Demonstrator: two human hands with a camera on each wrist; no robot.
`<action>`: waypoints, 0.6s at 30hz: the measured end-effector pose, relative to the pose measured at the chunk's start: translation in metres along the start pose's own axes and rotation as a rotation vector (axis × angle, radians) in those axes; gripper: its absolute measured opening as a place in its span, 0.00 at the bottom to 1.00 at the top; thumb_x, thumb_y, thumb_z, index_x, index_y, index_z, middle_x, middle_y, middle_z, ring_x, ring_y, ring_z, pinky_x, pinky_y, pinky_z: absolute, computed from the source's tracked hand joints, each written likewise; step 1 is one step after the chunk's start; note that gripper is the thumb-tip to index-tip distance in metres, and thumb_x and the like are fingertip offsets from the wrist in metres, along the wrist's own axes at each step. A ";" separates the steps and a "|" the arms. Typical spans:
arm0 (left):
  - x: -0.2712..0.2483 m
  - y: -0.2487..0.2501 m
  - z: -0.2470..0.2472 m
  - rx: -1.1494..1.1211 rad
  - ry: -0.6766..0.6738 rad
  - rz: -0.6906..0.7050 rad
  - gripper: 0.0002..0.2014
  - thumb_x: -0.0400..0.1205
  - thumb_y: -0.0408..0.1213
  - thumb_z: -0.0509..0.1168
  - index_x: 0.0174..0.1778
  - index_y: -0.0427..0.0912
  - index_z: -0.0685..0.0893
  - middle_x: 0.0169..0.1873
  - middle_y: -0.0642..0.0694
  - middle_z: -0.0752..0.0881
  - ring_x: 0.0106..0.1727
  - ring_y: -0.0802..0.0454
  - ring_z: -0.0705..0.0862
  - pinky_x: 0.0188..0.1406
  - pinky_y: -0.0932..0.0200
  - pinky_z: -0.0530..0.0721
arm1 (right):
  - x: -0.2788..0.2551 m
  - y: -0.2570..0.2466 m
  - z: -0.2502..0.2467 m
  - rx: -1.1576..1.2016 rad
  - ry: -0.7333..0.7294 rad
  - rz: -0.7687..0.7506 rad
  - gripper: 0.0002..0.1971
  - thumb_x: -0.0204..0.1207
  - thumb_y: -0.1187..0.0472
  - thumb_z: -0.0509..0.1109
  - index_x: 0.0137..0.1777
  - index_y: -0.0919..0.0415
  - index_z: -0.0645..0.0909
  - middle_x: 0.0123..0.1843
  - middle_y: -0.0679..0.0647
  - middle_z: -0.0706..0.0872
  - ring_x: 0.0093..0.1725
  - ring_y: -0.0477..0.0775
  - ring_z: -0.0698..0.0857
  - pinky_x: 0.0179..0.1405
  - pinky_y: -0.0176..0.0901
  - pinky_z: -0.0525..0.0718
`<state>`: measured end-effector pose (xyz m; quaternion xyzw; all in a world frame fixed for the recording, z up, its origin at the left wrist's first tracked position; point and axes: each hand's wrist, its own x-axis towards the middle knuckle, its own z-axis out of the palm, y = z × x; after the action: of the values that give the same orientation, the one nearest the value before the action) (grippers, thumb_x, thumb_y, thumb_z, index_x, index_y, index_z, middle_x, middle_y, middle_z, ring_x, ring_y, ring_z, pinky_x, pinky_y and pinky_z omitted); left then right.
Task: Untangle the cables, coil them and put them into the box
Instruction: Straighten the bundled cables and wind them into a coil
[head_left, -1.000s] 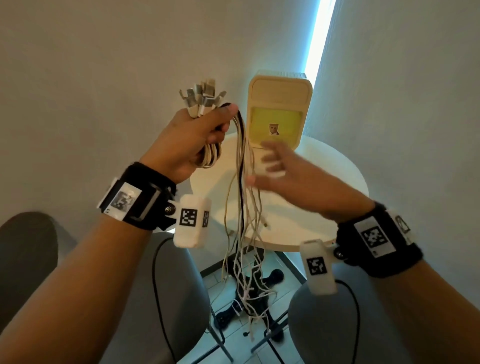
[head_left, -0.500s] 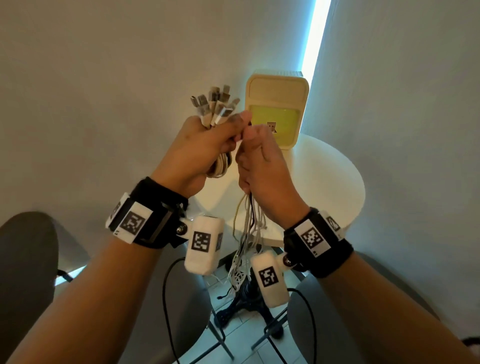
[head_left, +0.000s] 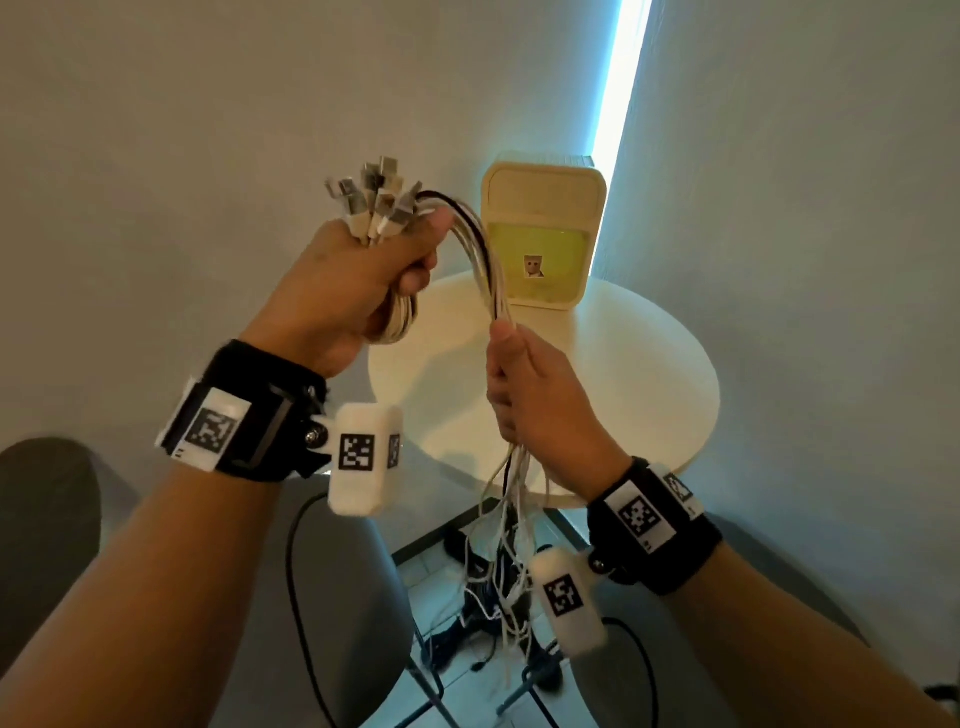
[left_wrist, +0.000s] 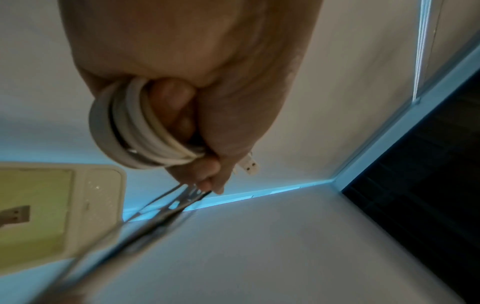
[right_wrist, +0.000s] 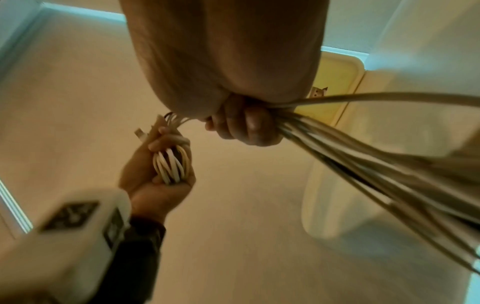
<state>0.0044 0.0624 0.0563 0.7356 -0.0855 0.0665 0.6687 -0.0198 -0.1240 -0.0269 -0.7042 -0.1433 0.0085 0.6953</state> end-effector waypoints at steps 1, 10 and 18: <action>-0.003 -0.005 -0.002 0.021 0.000 -0.019 0.17 0.85 0.55 0.74 0.37 0.47 0.85 0.24 0.49 0.77 0.20 0.52 0.64 0.21 0.61 0.59 | 0.003 -0.004 -0.002 0.011 0.010 -0.012 0.21 0.94 0.44 0.55 0.42 0.55 0.70 0.28 0.42 0.67 0.23 0.41 0.64 0.19 0.34 0.64; -0.051 -0.061 0.031 -0.008 -0.050 -0.069 0.22 0.80 0.51 0.75 0.58 0.34 0.92 0.23 0.57 0.77 0.26 0.60 0.71 0.31 0.64 0.74 | 0.019 -0.023 -0.002 0.098 0.122 -0.082 0.22 0.95 0.45 0.54 0.43 0.58 0.71 0.28 0.48 0.69 0.25 0.49 0.66 0.20 0.39 0.67; -0.042 -0.049 0.053 -0.237 0.193 0.083 0.21 0.85 0.48 0.75 0.61 0.30 0.88 0.25 0.48 0.74 0.26 0.49 0.68 0.26 0.54 0.62 | 0.027 -0.022 0.000 -0.031 0.053 -0.072 0.25 0.95 0.45 0.54 0.53 0.68 0.80 0.36 0.54 0.78 0.33 0.54 0.78 0.35 0.47 0.83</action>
<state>-0.0269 0.0153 -0.0057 0.6376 -0.0585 0.1537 0.7526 0.0016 -0.1187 -0.0006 -0.7092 -0.1502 -0.0375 0.6878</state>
